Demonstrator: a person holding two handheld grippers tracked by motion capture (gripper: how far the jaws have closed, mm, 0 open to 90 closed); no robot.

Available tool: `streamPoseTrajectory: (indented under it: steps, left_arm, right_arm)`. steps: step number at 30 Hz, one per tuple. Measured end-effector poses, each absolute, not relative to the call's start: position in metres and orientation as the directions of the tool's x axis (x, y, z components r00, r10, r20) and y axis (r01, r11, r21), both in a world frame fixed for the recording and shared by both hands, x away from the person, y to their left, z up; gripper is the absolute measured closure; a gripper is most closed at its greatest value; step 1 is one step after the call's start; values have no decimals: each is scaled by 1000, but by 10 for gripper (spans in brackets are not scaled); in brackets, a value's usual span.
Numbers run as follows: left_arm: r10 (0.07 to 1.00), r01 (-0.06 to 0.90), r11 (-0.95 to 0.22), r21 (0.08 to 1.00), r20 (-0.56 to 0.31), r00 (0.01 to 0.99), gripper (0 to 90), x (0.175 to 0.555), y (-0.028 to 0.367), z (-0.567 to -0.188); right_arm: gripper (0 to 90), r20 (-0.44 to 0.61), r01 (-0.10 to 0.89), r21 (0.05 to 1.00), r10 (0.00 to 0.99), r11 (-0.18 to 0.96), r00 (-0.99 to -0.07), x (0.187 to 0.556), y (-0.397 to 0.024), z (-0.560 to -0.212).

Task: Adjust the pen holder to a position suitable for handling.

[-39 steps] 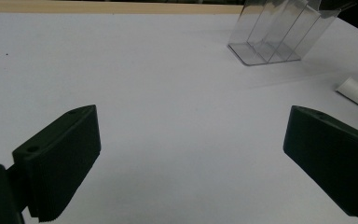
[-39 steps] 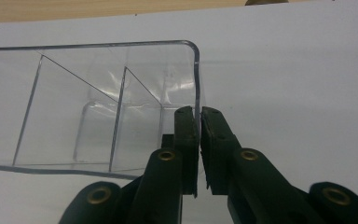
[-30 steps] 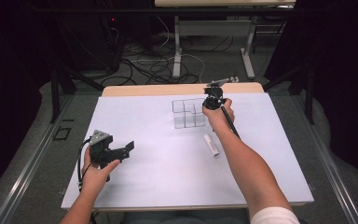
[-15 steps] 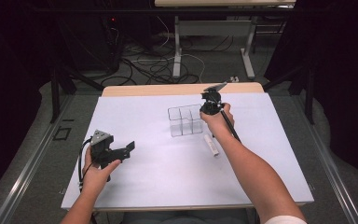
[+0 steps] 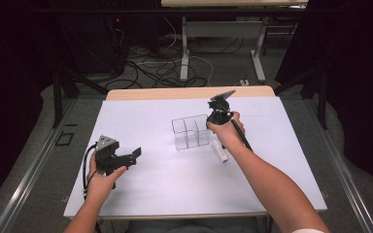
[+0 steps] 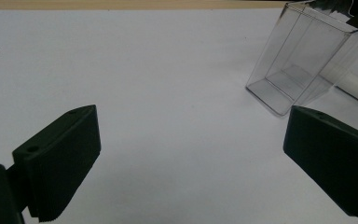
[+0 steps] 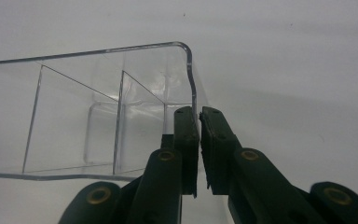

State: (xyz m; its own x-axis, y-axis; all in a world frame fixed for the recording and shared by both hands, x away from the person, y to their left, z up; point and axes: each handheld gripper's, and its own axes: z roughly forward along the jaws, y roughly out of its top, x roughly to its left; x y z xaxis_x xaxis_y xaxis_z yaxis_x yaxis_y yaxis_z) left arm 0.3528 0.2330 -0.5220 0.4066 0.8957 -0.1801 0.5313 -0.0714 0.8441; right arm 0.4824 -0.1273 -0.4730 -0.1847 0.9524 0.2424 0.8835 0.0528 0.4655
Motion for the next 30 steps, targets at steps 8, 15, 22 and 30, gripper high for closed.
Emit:
streamPoseTrajectory:
  steps: [8,15,22,30]
  left_arm:
    - [896,533,-71,843,-181,406,40,353,232,-523]
    - [896,535,-75,842,-178,406,40,353,232,-522]
    - [894,534,-85,841,-173,414,40,353,232,-522]
    - [893,537,-86,839,-175,415,41,353,232,-522]
  right_arm:
    - [826,287,894,444,935,62,-207,472,-129,-475]
    - [787,336,894,444,913,64,-233,462,-131,-474]
    - [759,371,897,440,900,48,-230,456,-132,-475]
    - [707,421,899,437,878,23,-227,450,-132,-475]
